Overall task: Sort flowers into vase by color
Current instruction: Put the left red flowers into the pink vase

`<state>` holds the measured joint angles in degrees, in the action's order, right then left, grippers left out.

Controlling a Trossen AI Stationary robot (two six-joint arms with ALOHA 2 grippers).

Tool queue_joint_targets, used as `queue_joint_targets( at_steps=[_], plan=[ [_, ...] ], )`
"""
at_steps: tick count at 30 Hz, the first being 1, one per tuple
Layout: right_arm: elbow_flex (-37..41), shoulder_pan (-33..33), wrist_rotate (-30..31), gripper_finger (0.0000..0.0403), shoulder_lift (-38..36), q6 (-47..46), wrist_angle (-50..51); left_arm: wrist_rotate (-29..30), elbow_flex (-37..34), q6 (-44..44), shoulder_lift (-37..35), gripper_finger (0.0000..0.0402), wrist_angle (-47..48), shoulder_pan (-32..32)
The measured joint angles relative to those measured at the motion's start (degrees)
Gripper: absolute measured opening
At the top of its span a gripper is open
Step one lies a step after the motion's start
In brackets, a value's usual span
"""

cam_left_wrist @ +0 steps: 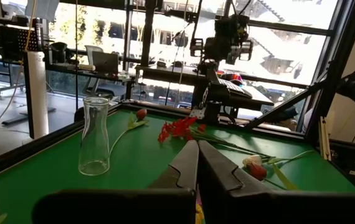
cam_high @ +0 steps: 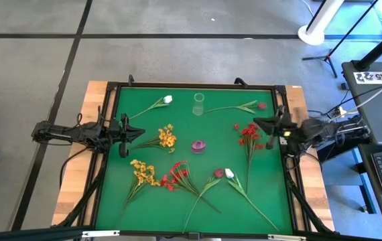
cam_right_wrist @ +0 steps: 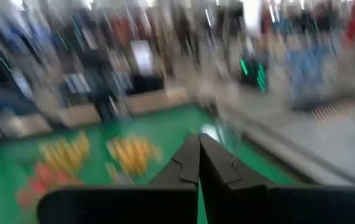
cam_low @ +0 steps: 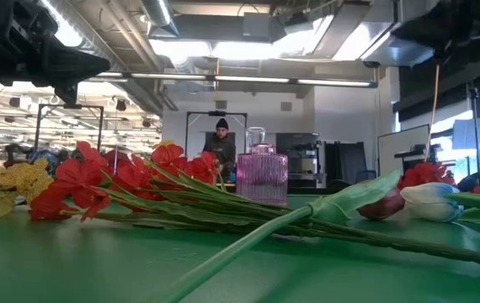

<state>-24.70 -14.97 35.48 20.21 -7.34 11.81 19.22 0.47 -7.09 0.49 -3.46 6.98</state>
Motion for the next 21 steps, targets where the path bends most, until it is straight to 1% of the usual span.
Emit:
queue_joint_targets(
  at_steps=[3,5,7,11,16,19,21],
  plan=[
    [-4.69,-0.01,0.85,0.0001,8.14,-8.51,9.14,0.01,0.0,0.0,0.01,0.0,0.0,0.0],
    [-7.37,0.01,-0.73,0.0001,12.64,-12.71,12.94,0.0,0.0,0.0,0.02,0.0,0.0,0.0],
    [-9.82,-0.01,-3.47,0.0001,16.58,-14.81,15.55,0.0,0.0,0.0,0.0,0.0,0.0,0.02],
    [-13.29,-0.01,-10.26,0.0001,23.73,-16.01,15.13,0.0,0.0,0.0,0.0,0.0,0.0,0.02],
    [-16.27,-0.01,-18.06,0.0001,30.37,-16.63,13.22,0.01,-0.02,0.0,0.01,0.0,0.0,0.01],
    [-17.31,-0.01,-21.54,0.0001,33.74,-16.47,12.11,0.0,0.0,0.0,0.0,0.0,0.0,0.0],
    [-17.72,-0.01,-22.29,0.0001,35.39,-16.43,12.11,0.0,-0.02,0.0,0.02,0.0,0.0,0.0]
  ],
)
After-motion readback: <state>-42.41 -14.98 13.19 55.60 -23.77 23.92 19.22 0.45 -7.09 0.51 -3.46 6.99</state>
